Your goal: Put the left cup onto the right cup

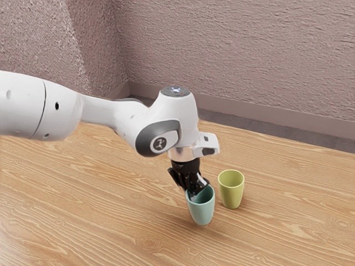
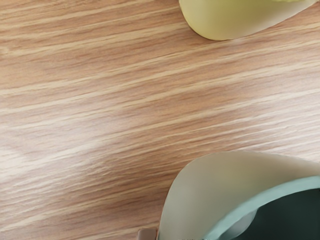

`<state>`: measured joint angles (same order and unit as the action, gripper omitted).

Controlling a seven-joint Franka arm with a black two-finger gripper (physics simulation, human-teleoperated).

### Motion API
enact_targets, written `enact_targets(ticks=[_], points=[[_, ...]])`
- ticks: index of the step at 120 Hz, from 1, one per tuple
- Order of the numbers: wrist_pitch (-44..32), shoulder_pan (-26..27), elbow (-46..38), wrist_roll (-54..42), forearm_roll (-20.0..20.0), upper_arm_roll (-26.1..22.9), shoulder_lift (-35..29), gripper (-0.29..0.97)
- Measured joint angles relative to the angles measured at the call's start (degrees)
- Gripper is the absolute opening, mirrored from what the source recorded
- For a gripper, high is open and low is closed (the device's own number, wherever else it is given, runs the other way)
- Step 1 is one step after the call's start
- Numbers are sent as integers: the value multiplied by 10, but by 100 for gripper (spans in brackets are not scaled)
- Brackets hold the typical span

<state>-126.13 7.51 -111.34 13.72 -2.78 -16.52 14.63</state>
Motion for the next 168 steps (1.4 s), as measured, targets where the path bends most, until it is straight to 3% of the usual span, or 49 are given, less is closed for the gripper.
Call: enact_targets(ticks=[101,168], points=[[133,-4,172,1,-35,10,3,-10],[174,-9,296,-6,-65,7,102,-10]])
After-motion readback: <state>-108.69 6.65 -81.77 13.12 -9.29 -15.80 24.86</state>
